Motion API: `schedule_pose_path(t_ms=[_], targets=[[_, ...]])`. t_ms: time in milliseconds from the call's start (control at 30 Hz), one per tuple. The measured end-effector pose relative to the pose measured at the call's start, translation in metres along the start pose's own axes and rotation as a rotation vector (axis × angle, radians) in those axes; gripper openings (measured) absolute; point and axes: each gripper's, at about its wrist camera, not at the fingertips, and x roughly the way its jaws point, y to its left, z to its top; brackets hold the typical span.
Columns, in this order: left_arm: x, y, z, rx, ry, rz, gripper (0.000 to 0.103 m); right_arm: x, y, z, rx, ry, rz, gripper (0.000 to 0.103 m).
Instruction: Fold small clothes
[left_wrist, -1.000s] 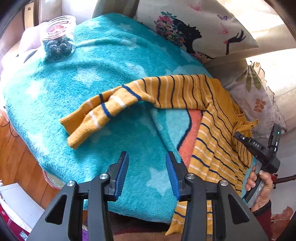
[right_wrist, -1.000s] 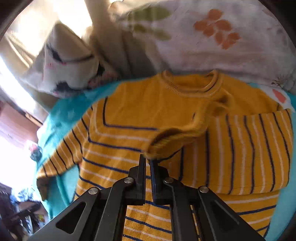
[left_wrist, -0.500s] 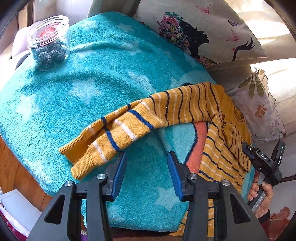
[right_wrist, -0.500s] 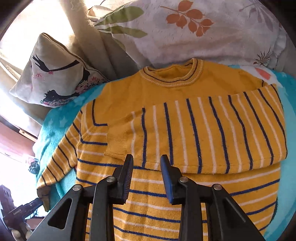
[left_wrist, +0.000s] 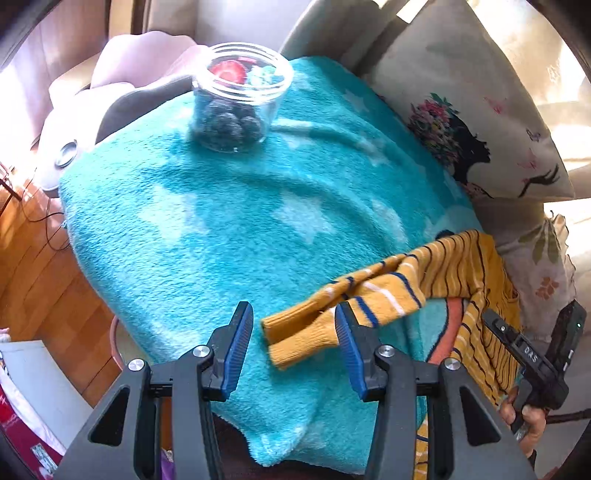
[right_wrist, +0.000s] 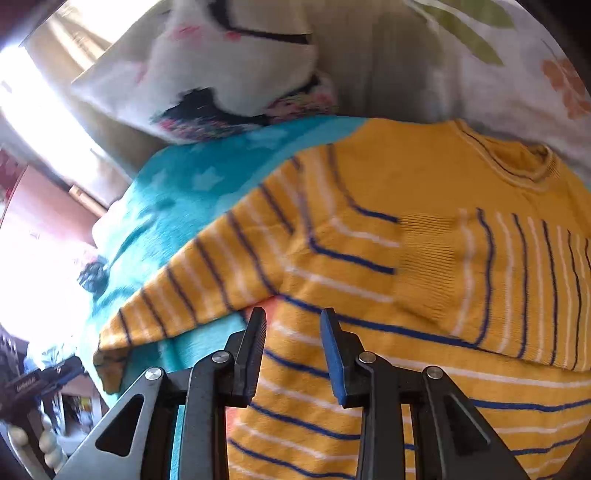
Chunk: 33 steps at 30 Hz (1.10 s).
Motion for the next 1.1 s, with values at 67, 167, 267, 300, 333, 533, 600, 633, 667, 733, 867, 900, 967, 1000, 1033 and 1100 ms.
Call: schedule_pose_path(t_ms=[67,167,267,300,333,533,600,633,667,733,867,900,967,1000,1033,1100], targets=[[-0.005,0.014,0.0,-0.03,-0.012,0.016,0.045,0.004,0.045,-0.004,-0.16,0.013,0.021,0.037],[-0.011,0.041,0.002,-0.094,-0.026,0.033,0.045,0.006,0.114,-0.015,-0.433,0.001,0.022,0.046],[-0.019,0.072,0.0,-0.178,-0.037,0.044,0.045,0.015,0.175,-0.039,-0.748,-0.028,-0.041,0.057],[-0.021,0.081,-0.002,-0.203,-0.041,0.046,0.045,0.021,0.192,-0.049,-0.856,-0.042,-0.078,0.058],[-0.024,0.09,-0.004,-0.224,-0.046,0.05,0.045,0.028,0.206,-0.061,-0.962,-0.054,-0.115,0.058],[-0.035,0.126,-0.017,-0.308,-0.067,0.073,0.045,0.077,0.261,-0.126,-1.482,-0.176,-0.323,0.058],[-0.036,0.13,-0.019,-0.322,-0.069,0.074,0.045,0.095,0.267,-0.143,-1.613,-0.211,-0.379,0.057],[-0.036,0.131,-0.019,-0.325,-0.07,0.073,0.045,0.103,0.269,-0.147,-1.648,-0.205,-0.388,0.049],[-0.037,0.131,-0.019,-0.324,-0.071,0.071,0.045,0.106,0.271,-0.146,-1.648,-0.175,-0.38,0.035],[-0.035,0.128,-0.018,-0.312,-0.071,0.064,0.045,0.101,0.278,-0.133,-1.555,-0.138,-0.334,0.008],[-0.024,0.106,-0.01,-0.266,-0.049,0.038,0.045,0.061,0.268,-0.059,-1.202,-0.166,-0.225,0.005],[-0.021,0.097,-0.008,-0.247,-0.042,0.03,0.045,0.045,0.256,-0.034,-1.077,-0.18,-0.2,0.005],[-0.016,0.078,-0.005,-0.205,-0.033,0.013,0.045,0.011,0.216,0.016,-0.814,-0.216,-0.158,0.005],[-0.014,0.068,-0.004,-0.183,-0.03,0.006,0.045,-0.007,0.188,0.038,-0.678,-0.237,-0.144,0.005],[-0.011,0.058,-0.003,-0.162,-0.026,-0.001,0.045,-0.028,0.154,0.056,-0.535,-0.262,-0.133,0.005],[-0.008,0.037,-0.003,-0.122,-0.019,-0.015,0.045,-0.062,0.078,0.081,-0.262,-0.309,-0.132,0.005]])
